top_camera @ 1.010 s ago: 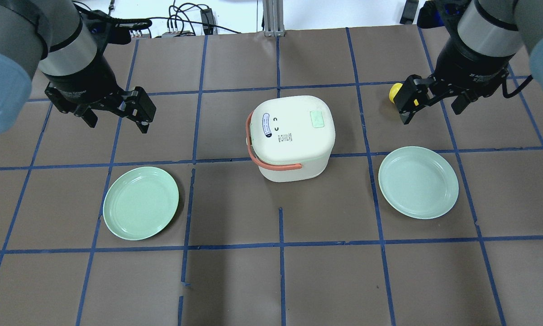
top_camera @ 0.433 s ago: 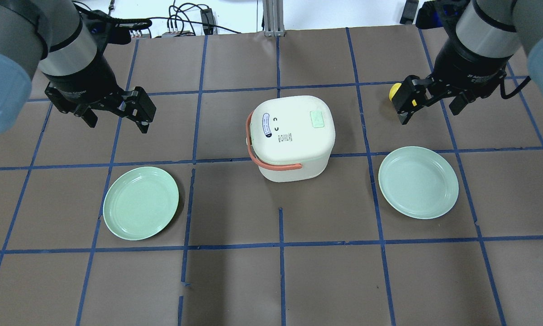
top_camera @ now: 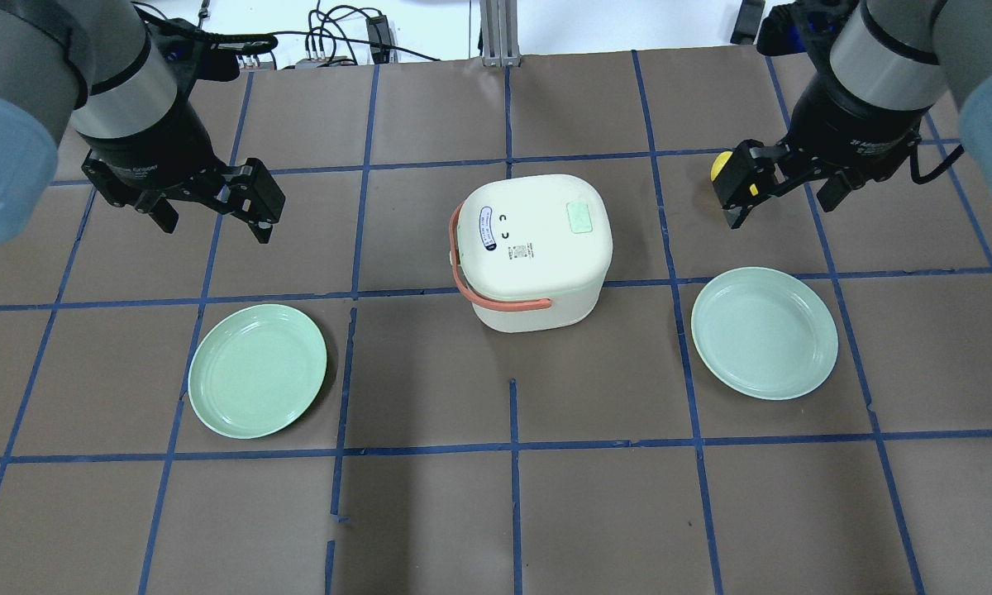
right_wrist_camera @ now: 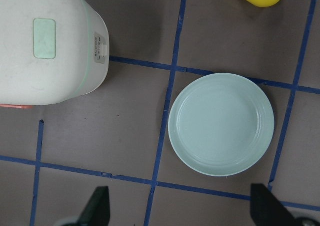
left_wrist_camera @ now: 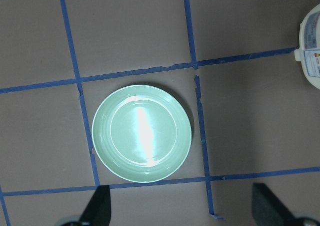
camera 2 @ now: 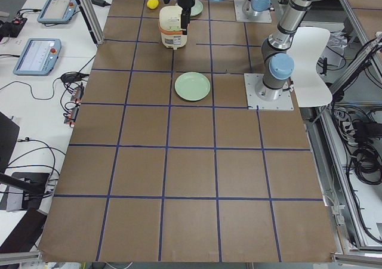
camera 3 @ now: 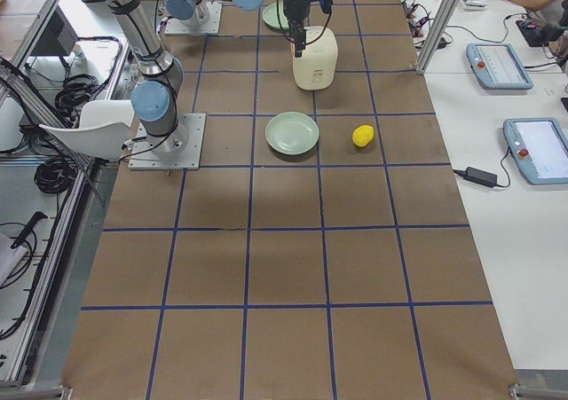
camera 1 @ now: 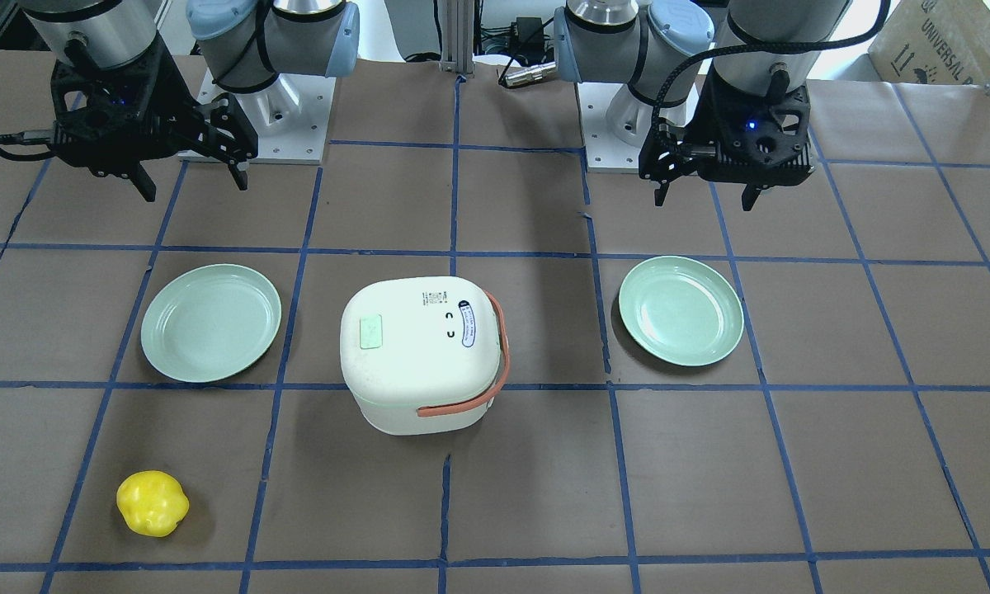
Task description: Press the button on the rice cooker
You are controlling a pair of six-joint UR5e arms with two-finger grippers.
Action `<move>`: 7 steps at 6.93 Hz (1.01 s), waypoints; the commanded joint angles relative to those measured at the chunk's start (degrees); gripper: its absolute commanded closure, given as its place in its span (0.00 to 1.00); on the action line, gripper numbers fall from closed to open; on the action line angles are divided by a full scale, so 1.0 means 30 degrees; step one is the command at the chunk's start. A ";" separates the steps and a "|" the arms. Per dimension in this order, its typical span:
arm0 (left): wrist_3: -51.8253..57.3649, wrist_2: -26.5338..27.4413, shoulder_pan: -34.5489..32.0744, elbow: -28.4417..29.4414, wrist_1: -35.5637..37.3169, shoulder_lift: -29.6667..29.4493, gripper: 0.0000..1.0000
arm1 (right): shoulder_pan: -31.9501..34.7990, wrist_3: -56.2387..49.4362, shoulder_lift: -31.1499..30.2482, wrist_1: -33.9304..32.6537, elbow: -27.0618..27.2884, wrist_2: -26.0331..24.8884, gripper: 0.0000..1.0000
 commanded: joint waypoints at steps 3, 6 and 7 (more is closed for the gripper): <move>0.0000 0.0000 0.0000 0.0000 0.0000 0.0000 0.00 | 0.0001 0.0039 -0.0015 -0.0174 -0.0284 -0.0129 0.00; 0.0000 0.0000 0.0000 0.0000 0.0000 0.0000 0.00 | -0.0029 -0.0253 -0.0043 -0.0792 -0.0284 -0.0914 0.00; 0.0000 0.0000 0.0000 0.0000 0.0000 0.0000 0.00 | 0.0000 -0.0195 0.0072 -0.0820 -0.0227 -0.0746 0.00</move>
